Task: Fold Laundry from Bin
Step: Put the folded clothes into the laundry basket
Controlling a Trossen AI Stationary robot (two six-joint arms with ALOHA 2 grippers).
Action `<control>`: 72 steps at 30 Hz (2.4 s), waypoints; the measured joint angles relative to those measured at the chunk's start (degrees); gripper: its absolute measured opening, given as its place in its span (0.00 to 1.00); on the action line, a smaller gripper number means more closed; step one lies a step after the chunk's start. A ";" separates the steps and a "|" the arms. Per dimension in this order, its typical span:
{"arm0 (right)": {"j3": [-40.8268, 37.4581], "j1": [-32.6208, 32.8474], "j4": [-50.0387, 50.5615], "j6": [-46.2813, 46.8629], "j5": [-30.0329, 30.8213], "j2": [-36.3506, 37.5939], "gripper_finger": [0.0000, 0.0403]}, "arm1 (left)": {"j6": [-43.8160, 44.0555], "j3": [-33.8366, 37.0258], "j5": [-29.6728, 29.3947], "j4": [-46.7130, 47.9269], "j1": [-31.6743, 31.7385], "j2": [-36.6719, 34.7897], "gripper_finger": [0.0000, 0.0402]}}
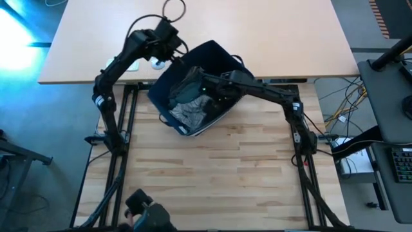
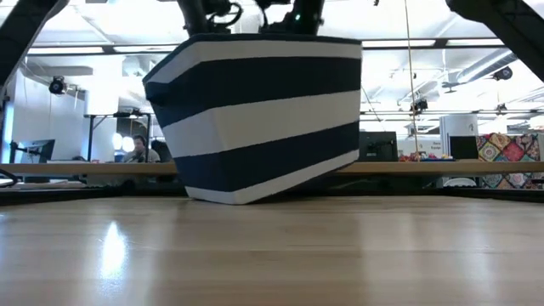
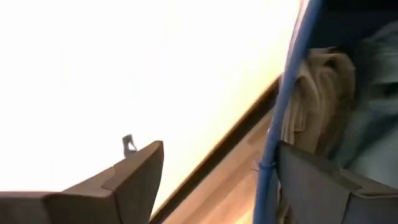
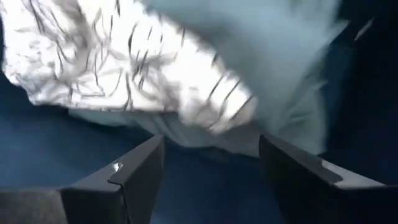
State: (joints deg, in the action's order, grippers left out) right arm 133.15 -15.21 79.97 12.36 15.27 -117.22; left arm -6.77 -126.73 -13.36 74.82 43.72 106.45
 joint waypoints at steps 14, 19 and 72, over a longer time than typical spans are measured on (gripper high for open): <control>-1.41 -0.63 -5.93 -15.32 -14.83 1.80 0.62 | -0.66 24.09 7.33 -14.33 7.05 -2.64 0.57; -5.34 -2.32 -15.96 -16.57 -9.89 -2.00 0.58 | -0.61 28.37 9.91 -16.50 6.46 -3.52 0.54; -23.69 8.49 -10.94 8.42 -27.29 4.59 0.54 | 12.40 36.66 9.86 6.97 -12.86 -31.78 0.33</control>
State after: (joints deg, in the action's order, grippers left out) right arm 109.47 -6.71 69.03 20.78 -12.02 -112.64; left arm 5.63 -90.07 -3.50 81.79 30.86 74.67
